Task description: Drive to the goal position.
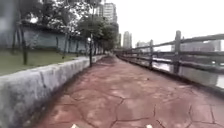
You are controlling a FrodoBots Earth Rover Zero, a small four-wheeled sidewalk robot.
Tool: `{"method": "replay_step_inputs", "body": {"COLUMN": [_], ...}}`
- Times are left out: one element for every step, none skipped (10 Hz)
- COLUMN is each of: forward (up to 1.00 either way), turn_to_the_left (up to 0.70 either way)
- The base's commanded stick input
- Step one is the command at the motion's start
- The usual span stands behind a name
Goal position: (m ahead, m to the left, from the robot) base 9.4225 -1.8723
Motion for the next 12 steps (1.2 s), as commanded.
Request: {"method": "replay_step_inputs", "body": {"forward": [0.85,0.85,0.85,0.85,0.85,0.85,0.85,0.85,0.85,0.85,0.85,0.85], "turn_to_the_left": [0.02,0.02,0.02,0.02,0.02,0.02,0.02,0.02,0.02,0.02,0.02,0.02]}}
